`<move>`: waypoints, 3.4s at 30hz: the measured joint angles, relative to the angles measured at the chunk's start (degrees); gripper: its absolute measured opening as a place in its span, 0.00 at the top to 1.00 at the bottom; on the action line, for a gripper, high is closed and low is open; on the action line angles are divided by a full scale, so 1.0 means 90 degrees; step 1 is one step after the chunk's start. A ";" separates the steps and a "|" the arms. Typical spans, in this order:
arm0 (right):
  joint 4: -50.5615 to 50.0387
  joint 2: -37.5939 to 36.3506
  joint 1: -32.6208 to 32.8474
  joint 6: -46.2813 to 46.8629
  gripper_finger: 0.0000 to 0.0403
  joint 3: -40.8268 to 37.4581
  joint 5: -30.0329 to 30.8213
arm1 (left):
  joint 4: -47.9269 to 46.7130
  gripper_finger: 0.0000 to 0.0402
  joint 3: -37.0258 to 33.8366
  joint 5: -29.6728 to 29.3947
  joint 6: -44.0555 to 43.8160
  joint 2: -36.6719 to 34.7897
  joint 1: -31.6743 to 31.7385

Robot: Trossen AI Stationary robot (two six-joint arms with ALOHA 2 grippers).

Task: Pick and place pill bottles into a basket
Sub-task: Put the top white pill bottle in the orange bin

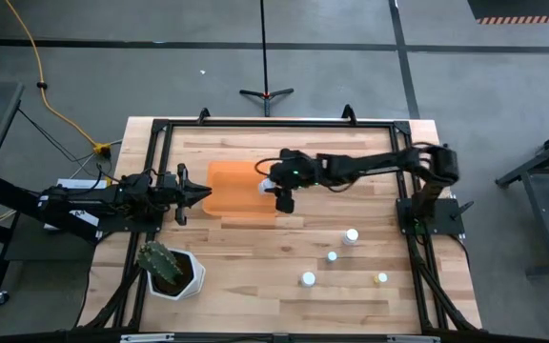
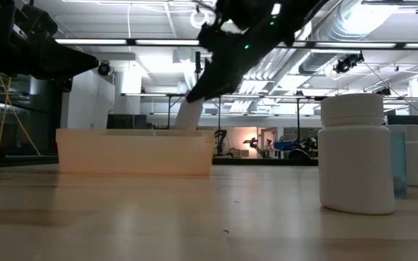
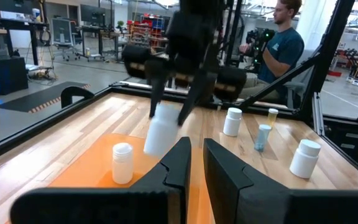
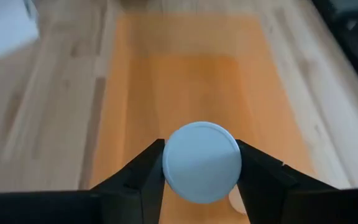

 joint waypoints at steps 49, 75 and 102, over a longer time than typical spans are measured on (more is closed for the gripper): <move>-0.8553 0.1023 0.0681 0.1744 0.44 0.4420 -0.0115 | -0.0005 0.80 -0.0002 0.0007 0.0024 0.0000 -0.0001; -0.8141 -0.0470 0.1513 0.4865 0.50 0.0744 0.0079 | -0.0005 0.80 -0.0002 0.0005 0.0022 0.0002 -0.0001; -0.8014 -0.0956 0.3380 0.9338 0.37 0.0727 0.1194 | 0.0000 0.80 -0.0002 -0.0015 -0.0027 0.0002 0.0000</move>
